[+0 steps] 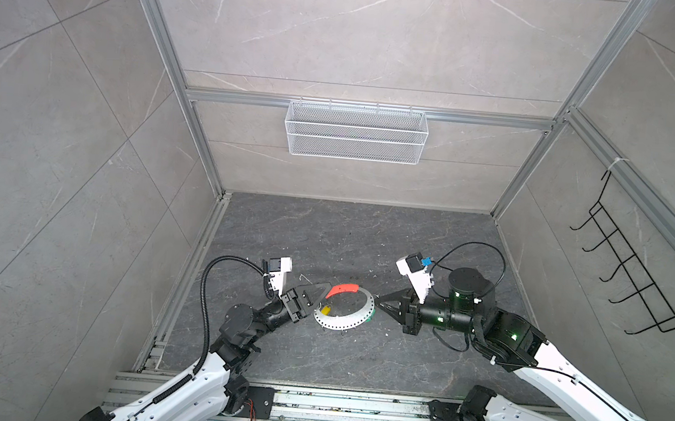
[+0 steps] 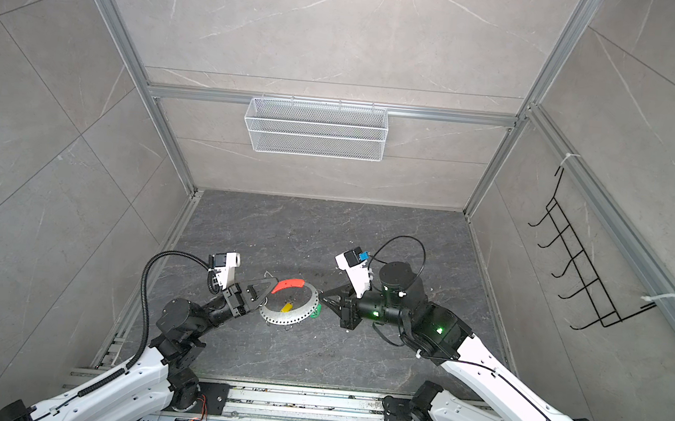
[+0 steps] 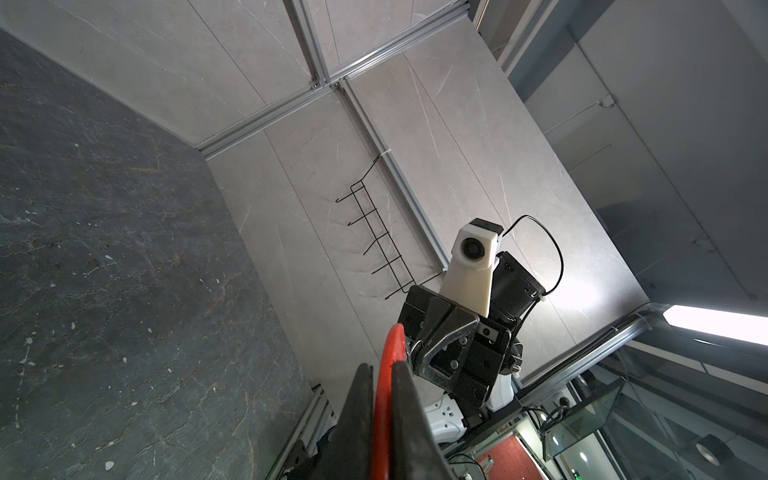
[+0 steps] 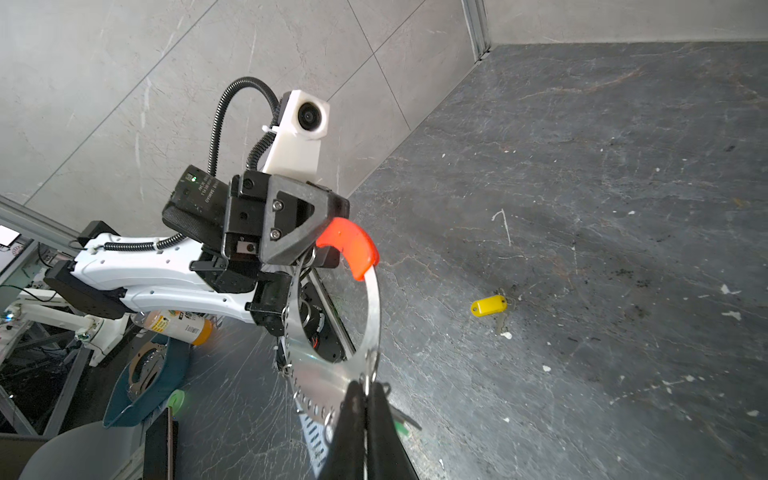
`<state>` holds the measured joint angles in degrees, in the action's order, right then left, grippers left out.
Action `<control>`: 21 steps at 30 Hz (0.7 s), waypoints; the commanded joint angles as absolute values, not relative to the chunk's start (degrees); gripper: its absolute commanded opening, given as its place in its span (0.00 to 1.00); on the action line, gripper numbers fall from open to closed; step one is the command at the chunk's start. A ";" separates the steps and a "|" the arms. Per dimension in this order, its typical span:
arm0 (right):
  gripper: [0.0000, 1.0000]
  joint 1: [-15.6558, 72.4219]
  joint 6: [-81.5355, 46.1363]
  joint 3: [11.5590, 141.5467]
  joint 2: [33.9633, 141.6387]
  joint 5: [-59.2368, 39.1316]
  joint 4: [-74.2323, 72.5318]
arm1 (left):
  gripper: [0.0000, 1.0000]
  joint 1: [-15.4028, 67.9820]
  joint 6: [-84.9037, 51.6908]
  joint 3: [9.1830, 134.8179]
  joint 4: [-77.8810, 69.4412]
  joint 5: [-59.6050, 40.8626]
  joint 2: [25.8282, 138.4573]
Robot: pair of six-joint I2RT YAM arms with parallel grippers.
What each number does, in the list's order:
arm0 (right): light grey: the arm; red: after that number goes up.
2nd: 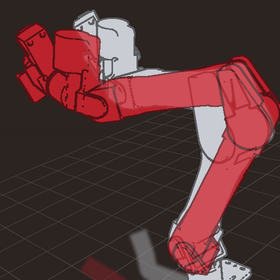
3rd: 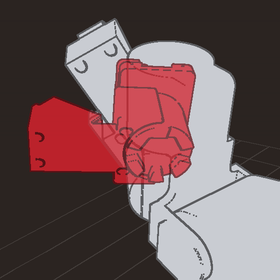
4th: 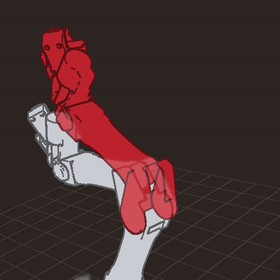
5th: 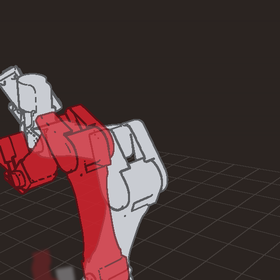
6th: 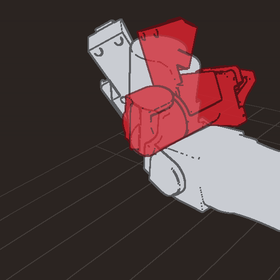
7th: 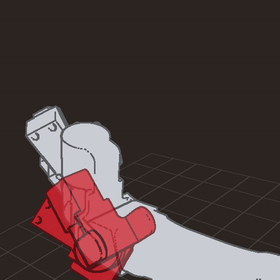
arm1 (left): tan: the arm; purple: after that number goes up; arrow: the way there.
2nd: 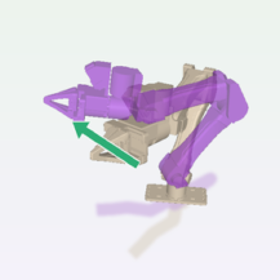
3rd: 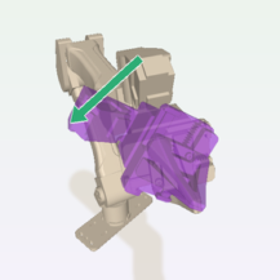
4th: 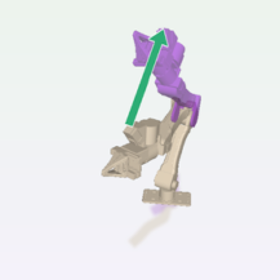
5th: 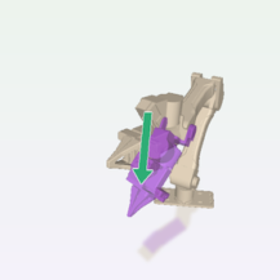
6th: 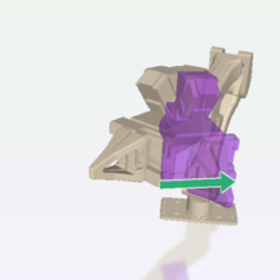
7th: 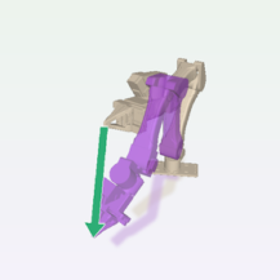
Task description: Remove the keys from the keyring
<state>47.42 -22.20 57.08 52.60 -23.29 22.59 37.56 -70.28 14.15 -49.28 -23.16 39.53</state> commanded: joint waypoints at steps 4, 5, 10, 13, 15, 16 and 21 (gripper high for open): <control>0.00 47.72 -16.53 57.14 51.86 -24.70 22.54 | 0.00 37.67 -66.12 17.86 -44.77 -26.01 37.98; 0.00 47.70 -16.04 57.12 51.78 -24.70 22.59 | 0.00 37.68 -65.52 18.22 -43.74 -26.34 37.54; 0.00 47.72 -13.44 56.78 51.11 -24.65 23.28 | 0.00 37.68 -63.18 19.84 -40.05 -28.35 36.00; 0.00 47.72 -11.58 56.68 50.98 -25.30 23.82 | 0.00 37.70 -62.15 20.22 -38.86 -28.95 35.40; 0.00 47.72 -10.42 56.77 50.91 -25.47 24.31 | 0.00 37.65 -61.96 20.46 -39.08 -29.48 35.57; 0.00 47.72 -9.82 56.88 50.80 -25.35 24.71 | 0.00 37.69 -61.88 20.60 -39.60 -30.01 35.75; 0.00 47.70 -7.45 57.29 50.45 -25.12 26.56 | 0.00 37.70 -60.98 21.39 -39.66 -31.80 35.95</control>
